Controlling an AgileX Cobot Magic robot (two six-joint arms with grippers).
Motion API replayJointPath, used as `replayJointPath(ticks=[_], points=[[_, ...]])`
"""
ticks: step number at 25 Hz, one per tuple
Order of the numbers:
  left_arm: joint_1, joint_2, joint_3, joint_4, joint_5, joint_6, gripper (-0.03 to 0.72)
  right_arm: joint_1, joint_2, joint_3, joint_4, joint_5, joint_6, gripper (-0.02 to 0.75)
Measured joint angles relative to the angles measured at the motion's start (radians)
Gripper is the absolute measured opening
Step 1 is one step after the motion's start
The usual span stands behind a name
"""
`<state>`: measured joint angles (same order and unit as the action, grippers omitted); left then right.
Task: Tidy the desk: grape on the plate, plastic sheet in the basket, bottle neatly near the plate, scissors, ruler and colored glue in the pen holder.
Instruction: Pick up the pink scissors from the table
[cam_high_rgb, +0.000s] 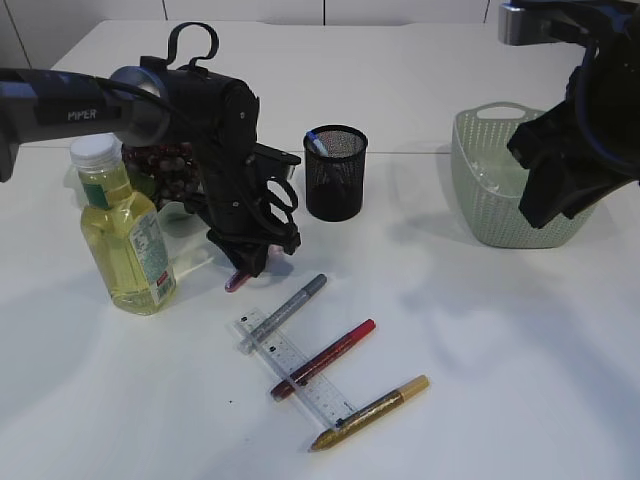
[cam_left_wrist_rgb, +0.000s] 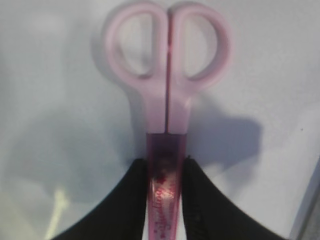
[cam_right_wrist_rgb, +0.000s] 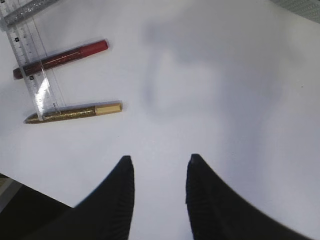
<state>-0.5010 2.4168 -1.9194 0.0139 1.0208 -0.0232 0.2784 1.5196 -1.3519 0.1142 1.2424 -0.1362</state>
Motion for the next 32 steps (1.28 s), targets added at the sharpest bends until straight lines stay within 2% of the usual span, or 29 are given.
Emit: replayJointPath(ticks=[7,32], points=[[0.0,0.0,0.0,0.006,0.002,0.0,0.13,0.0,0.0,0.0,0.0,0.0,0.0,0.292],[0.0,-0.073,-0.002,0.008,0.009,0.0,0.13,0.0,0.0,0.0,0.0,0.0,0.0,0.291]])
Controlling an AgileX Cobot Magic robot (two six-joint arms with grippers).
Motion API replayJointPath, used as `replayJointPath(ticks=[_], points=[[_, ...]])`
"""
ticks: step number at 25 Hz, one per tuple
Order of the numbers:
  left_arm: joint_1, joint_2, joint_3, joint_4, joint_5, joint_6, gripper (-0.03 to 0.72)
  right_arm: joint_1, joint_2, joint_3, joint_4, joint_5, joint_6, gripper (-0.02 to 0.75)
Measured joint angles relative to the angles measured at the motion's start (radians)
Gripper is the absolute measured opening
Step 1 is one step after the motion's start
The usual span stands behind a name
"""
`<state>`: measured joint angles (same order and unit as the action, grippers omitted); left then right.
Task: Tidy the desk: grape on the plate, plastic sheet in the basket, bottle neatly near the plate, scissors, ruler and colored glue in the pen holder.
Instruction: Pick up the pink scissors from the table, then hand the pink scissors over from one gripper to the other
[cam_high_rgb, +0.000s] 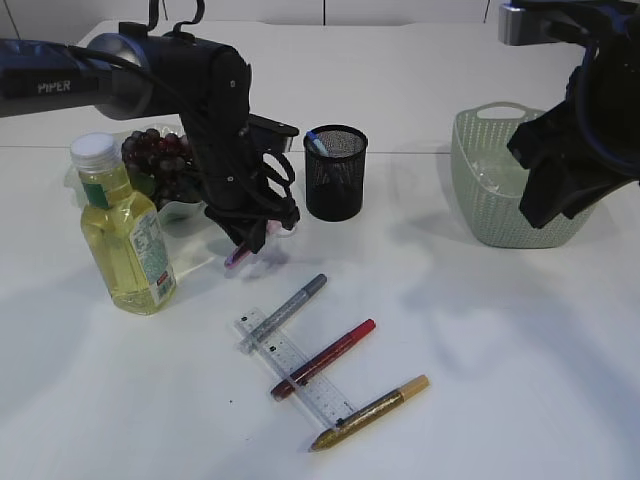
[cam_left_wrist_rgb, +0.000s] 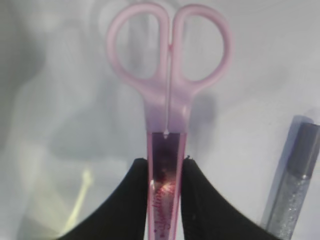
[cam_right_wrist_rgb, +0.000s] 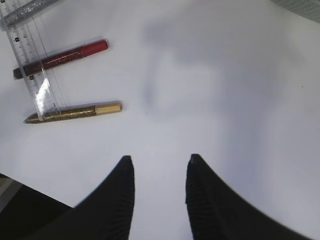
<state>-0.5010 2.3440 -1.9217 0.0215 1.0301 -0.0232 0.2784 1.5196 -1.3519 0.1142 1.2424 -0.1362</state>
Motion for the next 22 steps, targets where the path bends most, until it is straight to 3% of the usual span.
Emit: replayJointPath(ticks=[22], points=[[0.0,-0.29,0.0,-0.002,0.028,0.0,0.13,0.0,0.0,0.0,-0.008,0.0,-0.004,0.292]])
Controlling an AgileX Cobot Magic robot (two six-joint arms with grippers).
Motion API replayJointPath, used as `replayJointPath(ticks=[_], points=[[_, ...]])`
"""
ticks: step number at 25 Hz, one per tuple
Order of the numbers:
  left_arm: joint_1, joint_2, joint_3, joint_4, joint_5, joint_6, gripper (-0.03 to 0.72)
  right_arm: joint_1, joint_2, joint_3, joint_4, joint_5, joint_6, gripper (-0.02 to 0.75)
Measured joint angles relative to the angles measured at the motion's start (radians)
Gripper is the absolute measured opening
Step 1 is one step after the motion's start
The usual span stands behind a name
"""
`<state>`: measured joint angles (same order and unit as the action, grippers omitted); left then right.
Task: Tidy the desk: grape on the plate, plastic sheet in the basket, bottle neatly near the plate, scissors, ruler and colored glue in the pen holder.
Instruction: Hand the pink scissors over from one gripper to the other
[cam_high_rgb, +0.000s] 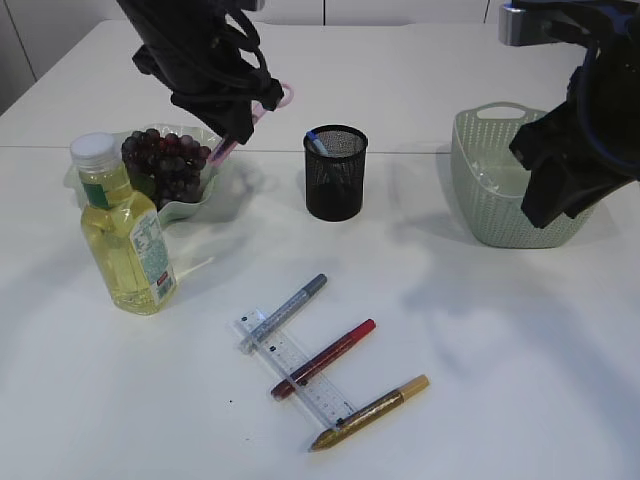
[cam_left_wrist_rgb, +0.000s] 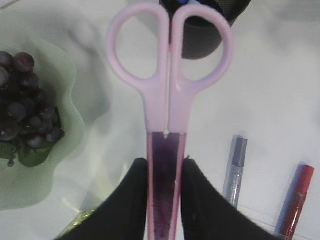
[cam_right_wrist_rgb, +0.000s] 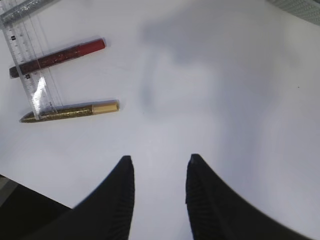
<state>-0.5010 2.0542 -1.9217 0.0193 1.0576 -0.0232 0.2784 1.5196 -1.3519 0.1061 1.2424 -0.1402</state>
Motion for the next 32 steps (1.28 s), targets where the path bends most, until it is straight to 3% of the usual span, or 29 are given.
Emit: replayJointPath(ticks=[19,22,32], points=[[0.0,-0.05,0.0,-0.071,-0.052,0.0,0.13,0.0,0.05,0.0,0.011,0.0,-0.002,0.291],[0.0,-0.078,0.0,-0.08,-0.048,0.0,0.13,0.0,0.069,0.002,0.057,-0.024,-0.002,0.291],[0.0,-0.153,0.0,-0.122,0.036,0.023,0.13,0.0,0.014,0.003,0.277,-0.314,-0.01,0.292]])
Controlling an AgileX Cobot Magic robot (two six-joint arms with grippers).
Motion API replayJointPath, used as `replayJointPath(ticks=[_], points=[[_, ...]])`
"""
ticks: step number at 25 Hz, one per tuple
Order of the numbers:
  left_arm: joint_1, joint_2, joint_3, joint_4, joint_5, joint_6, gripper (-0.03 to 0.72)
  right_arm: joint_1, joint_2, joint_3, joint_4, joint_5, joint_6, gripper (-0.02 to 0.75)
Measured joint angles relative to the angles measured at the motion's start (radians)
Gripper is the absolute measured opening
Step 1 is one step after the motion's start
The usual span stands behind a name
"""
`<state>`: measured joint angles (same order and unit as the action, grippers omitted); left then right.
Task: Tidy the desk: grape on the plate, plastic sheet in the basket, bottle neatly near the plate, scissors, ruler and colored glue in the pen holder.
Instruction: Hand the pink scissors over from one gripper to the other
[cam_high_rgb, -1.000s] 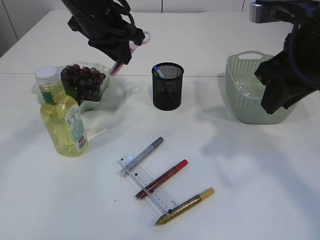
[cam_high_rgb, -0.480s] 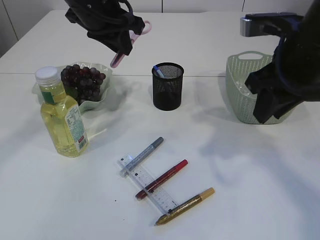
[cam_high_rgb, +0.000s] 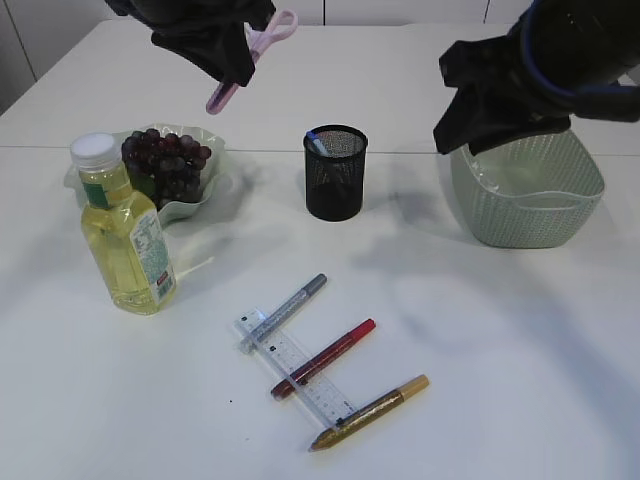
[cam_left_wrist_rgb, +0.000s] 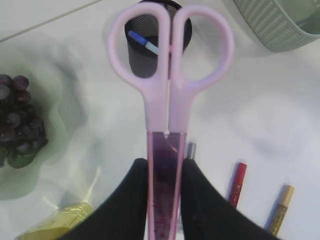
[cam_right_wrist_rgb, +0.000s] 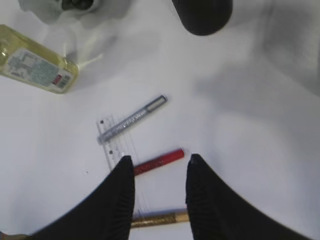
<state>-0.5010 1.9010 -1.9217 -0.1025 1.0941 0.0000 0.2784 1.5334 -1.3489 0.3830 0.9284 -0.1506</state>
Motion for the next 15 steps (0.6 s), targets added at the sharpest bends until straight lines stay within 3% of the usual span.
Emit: replayJointPath(ticks=[15], points=[[-0.049,-0.076,0.0,-0.029,0.066,0.009,0.13,0.0,0.0,-0.002,0.51,-0.248,-0.195,0.292]])
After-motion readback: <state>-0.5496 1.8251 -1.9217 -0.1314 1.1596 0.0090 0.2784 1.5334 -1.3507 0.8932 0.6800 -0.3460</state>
